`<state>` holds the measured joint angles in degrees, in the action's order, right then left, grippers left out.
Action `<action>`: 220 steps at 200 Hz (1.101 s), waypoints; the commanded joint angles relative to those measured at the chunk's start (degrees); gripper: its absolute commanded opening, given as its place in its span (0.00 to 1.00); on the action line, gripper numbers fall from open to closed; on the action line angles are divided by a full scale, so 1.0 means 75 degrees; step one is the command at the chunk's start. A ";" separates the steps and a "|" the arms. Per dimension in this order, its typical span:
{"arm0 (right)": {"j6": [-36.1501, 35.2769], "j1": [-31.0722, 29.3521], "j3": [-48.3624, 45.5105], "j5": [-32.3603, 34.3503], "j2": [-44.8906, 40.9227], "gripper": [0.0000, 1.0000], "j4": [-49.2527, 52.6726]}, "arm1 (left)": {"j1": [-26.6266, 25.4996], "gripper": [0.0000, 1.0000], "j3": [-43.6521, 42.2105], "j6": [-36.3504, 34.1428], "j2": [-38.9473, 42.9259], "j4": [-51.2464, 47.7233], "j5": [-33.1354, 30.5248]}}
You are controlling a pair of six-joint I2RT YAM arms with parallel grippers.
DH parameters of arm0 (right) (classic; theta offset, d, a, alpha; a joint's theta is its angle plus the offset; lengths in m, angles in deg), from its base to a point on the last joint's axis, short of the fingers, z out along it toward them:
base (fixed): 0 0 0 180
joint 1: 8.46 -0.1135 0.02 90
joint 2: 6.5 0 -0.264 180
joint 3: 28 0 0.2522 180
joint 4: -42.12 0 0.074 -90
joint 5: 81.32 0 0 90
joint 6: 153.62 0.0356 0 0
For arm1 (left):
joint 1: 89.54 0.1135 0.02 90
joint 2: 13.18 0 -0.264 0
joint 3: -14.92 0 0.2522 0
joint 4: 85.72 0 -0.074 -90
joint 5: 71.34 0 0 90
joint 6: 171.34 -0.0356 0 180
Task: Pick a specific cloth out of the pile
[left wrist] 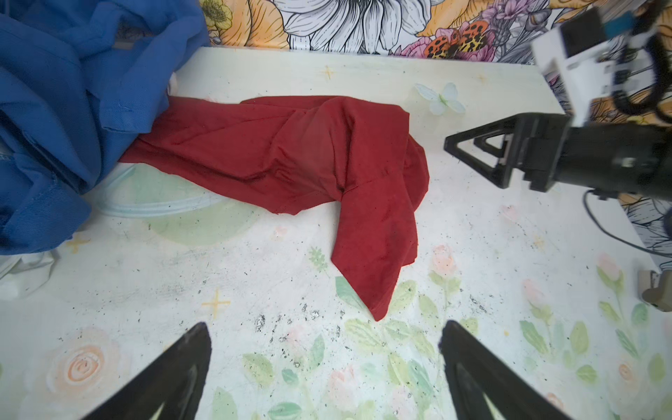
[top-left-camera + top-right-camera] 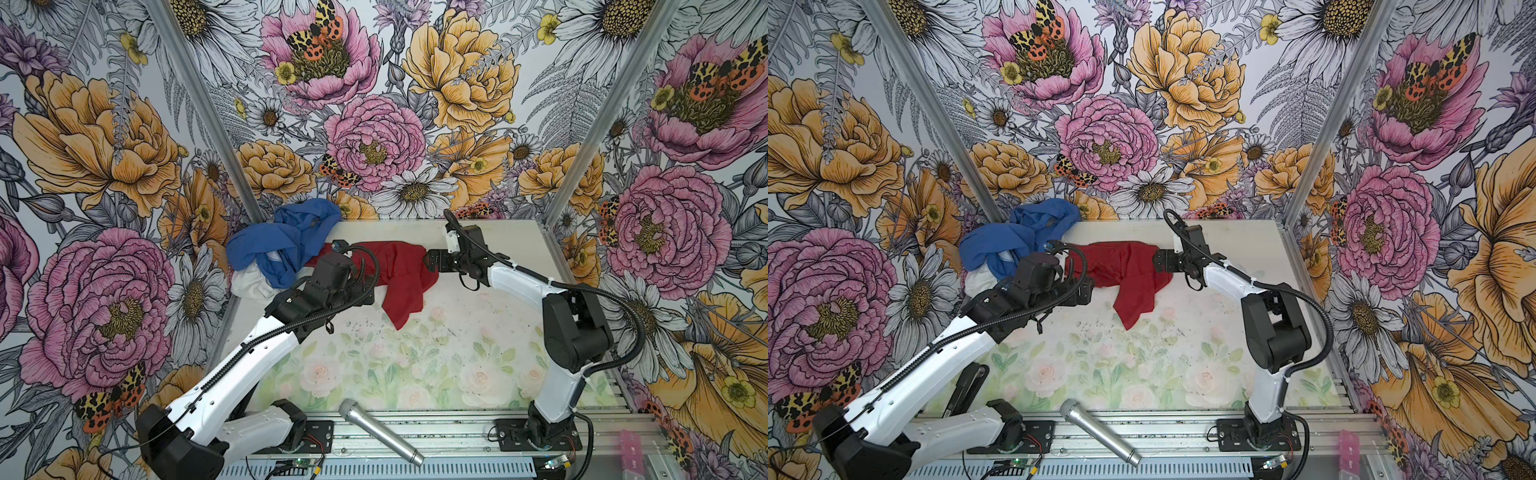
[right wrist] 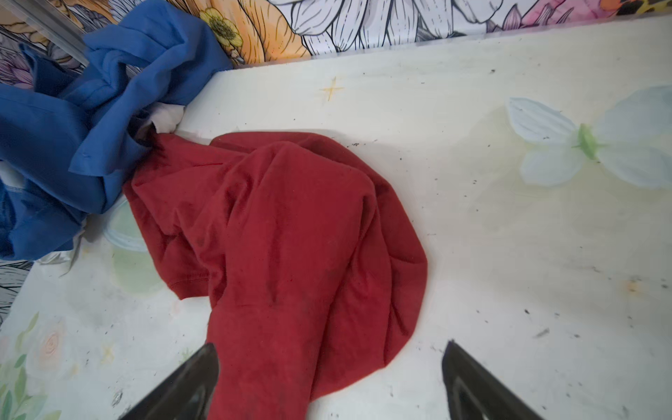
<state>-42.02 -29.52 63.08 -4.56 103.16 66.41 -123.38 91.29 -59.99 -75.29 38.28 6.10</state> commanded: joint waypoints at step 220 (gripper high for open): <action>-0.0291 0.0324 0.4065 0.0424 -0.0358 0.00 0.1999 | 0.1844 0.99 0.2321 -0.1860 -0.1195 0.0587 0.2397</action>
<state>-43.59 -30.00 85.07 -2.26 109.87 80.44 -110.22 100.47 -67.86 -81.74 39.81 22.01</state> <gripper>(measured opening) 0.062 0.989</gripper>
